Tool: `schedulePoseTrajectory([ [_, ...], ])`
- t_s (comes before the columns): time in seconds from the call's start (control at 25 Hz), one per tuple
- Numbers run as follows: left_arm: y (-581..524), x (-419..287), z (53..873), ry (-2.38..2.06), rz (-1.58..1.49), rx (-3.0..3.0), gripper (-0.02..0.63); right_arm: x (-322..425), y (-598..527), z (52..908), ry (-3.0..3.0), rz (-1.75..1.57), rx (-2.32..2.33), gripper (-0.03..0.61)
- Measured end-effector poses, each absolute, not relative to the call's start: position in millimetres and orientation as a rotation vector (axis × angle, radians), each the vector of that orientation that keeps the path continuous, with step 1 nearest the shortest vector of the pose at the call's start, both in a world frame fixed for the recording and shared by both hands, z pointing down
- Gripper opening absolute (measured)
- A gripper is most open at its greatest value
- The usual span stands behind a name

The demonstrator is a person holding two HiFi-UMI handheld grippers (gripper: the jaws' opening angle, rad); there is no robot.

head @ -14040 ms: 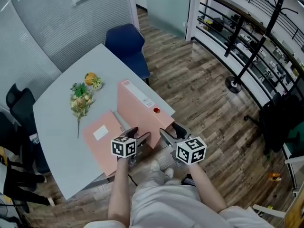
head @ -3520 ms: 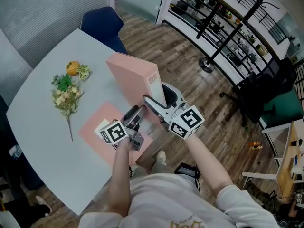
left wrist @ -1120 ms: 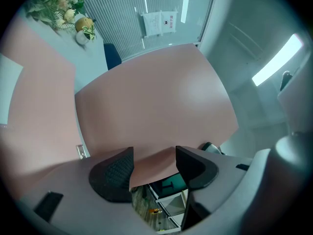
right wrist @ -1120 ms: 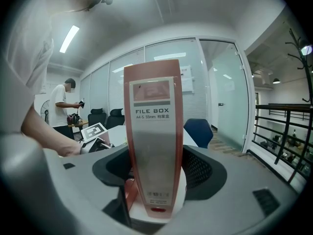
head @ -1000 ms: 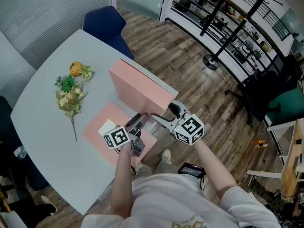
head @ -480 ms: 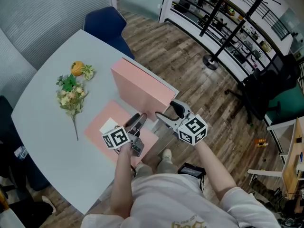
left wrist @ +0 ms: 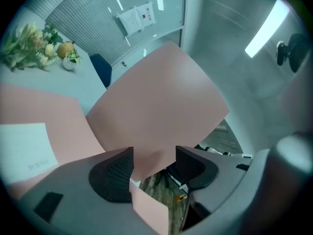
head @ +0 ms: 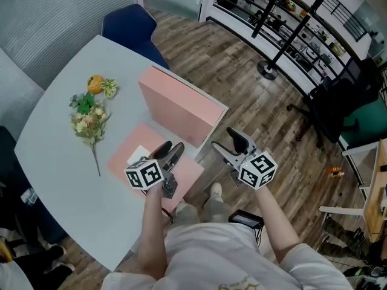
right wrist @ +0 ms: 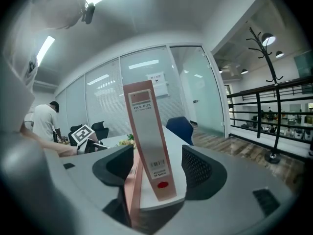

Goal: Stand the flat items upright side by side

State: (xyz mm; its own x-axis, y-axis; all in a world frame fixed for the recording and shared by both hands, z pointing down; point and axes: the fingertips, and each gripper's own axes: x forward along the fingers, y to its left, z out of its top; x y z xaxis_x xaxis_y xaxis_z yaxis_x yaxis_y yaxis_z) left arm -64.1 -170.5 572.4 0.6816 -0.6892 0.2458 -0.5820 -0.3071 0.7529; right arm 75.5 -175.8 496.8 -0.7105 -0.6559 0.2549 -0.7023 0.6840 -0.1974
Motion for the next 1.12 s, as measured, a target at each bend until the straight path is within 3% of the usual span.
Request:
schedulePoseTrajectory([
  [0.32, -150, -93, 589, -1.196, 0.183, 2.057, 0.259, 82, -143, 541, -2.708, 0.657, 1.050, 0.308],
  [0.76, -110, -123, 622, -1.405, 0.722, 1.987, 0.267, 63, -108, 632, -2.562, 1.314, 0.860, 0.311],
  [1.12, -87, -134, 646, -1.469, 0.880, 1.934, 0.275, 41, -94, 663, -2.461, 1.754, 0.753, 0.322],
])
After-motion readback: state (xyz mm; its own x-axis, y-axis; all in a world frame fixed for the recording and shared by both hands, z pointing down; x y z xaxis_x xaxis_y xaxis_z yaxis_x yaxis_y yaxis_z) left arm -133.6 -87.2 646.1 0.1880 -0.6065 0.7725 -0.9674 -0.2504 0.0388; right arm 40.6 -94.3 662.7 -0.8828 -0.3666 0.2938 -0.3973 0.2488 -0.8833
